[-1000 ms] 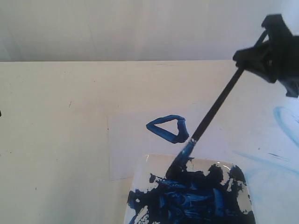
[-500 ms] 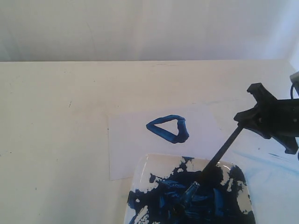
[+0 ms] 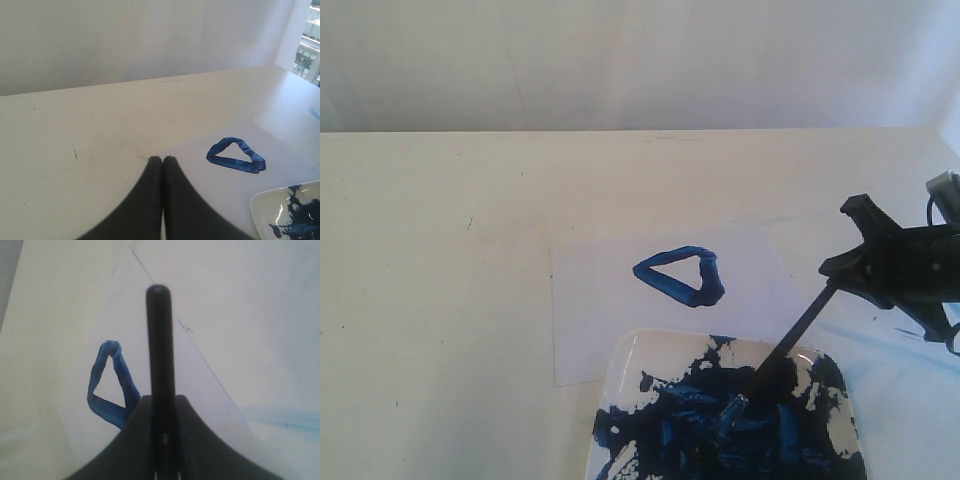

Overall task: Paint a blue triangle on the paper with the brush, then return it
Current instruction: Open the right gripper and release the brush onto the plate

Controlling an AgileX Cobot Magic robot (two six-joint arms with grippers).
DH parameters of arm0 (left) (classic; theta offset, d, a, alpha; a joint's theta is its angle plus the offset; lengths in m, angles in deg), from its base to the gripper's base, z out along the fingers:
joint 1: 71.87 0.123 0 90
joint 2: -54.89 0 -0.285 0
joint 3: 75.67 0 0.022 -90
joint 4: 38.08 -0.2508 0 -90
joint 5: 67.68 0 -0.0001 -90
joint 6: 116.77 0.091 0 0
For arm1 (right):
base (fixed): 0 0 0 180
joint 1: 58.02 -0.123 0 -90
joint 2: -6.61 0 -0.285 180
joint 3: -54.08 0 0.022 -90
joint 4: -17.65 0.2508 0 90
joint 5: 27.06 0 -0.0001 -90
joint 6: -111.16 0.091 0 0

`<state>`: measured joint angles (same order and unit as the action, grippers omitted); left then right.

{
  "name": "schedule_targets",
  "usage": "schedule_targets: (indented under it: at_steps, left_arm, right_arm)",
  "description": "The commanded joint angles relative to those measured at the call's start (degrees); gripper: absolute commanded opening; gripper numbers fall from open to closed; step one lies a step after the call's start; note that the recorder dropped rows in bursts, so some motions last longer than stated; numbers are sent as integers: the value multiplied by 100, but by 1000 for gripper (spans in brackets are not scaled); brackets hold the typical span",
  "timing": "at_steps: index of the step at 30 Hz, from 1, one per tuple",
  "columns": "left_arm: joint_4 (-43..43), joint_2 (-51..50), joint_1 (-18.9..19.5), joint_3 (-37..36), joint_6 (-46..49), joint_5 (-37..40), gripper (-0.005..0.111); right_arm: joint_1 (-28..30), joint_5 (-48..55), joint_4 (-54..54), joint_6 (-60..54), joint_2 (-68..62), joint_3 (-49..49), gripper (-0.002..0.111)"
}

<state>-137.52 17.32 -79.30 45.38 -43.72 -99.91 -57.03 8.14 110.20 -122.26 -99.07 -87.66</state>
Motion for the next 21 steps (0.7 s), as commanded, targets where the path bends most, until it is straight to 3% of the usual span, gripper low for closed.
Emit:
schedule_targets:
  at_steps: [1, 21]
  left_arm:
    - [-50, 52, 6, -7, -17, 33, 0]
    - [-50, 52, 6, -7, -32, 31, 0]
  right_arm:
    - [32, -70, 34, -74, -96, -40, 0]
    - [32, -387, 22, -86, -161, -40, 0]
